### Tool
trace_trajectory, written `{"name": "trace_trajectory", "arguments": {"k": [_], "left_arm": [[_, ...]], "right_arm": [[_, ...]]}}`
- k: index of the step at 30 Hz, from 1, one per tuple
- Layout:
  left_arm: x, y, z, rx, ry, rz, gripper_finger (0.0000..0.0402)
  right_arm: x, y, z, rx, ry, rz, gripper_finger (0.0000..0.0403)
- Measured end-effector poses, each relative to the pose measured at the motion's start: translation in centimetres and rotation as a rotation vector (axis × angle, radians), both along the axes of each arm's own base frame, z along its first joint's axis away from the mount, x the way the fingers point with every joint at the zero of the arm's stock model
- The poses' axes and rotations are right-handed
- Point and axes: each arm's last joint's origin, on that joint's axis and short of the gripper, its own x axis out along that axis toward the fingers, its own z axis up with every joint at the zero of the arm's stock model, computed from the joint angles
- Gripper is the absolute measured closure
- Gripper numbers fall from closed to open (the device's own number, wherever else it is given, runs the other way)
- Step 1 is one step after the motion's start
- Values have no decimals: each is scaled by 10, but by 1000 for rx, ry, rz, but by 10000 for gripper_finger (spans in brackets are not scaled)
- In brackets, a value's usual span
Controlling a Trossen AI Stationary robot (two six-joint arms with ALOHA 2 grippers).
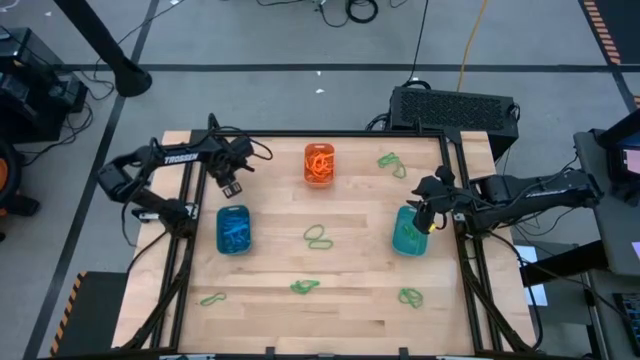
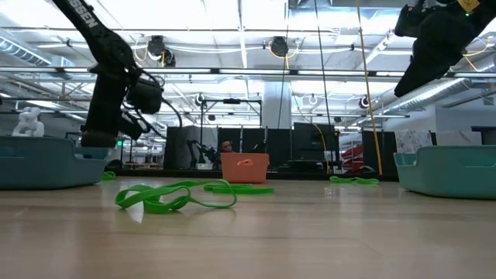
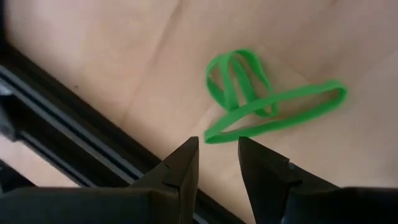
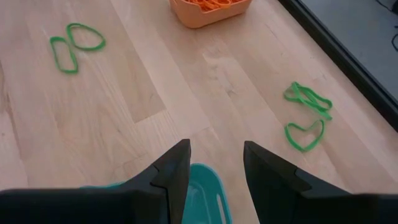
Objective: Sort rubber bands into baskets
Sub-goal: Put the green rubber band into the green bin
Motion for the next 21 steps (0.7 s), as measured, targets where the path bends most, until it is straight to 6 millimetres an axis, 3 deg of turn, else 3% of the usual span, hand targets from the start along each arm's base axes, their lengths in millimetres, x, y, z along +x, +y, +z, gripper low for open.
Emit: {"name": "trace_trajectory", "arguments": {"k": [12,14,18,21], "left_arm": [[4,6,-25,-56,107,-32,286],[5,7,-25,-44,106,-40,306],[7,9,-20,3,82,-49,386],[7,4,-11,13,73,-59,395]], "right_arm": [[0,0,0,0,0,0,261],[0,0,0,0,0,0,261],[0,0,0,3,-2,-3,261],[0,0,0,2,-1,-3,261]]}}
